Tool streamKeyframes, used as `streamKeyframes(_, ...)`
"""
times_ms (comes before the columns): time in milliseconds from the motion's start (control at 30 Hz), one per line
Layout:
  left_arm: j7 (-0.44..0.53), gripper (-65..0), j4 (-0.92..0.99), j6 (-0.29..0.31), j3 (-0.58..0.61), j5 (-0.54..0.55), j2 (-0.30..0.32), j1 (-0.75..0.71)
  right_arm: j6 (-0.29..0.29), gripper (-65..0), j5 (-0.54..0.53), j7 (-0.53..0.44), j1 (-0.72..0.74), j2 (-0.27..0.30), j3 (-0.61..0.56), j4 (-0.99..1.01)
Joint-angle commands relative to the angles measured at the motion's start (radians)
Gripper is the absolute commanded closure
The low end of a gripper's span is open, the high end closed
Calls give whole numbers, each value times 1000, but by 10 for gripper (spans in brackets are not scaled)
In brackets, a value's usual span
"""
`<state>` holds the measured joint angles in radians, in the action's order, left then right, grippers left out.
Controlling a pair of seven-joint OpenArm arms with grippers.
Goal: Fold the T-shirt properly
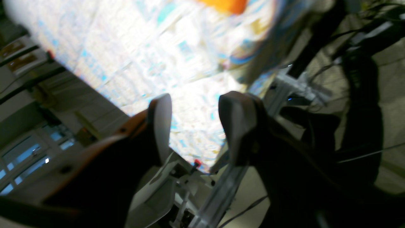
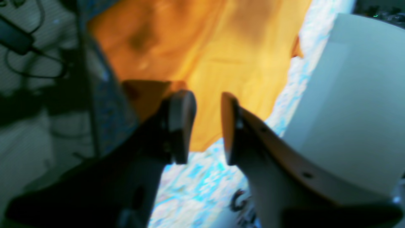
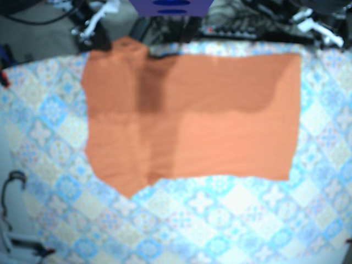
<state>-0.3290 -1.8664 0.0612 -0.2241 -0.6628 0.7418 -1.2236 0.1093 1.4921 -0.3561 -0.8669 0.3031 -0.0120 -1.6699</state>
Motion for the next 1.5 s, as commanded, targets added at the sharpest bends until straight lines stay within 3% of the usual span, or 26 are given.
streamKeyframes(0, -6, -288, -9, -14, -10, -4, 8, -12, 11, -211, -9, -5, -16, 9, 7, 6)
streamKeyframes(200, -6, -288, -9, -14, -10, -5, -6, -11, 19, -305, -9, -5, -2, 9, 10, 132)
streamKeyframes(367, -6, -288, -9, -14, -10, -2, -8, -11, 142, -334, -9, -5, 68, 8, 5, 218)
streamKeyframes(567, -34, -288, -9, -14, -10, -2, -8, -11, 143, -374, -9, -2, 96, 8, 13, 224)
streamKeyframes(1467, -38, -288, -9, -14, 2, -1, -35, -11, 142, -374, -9, -1, 165, 44, 14, 228)
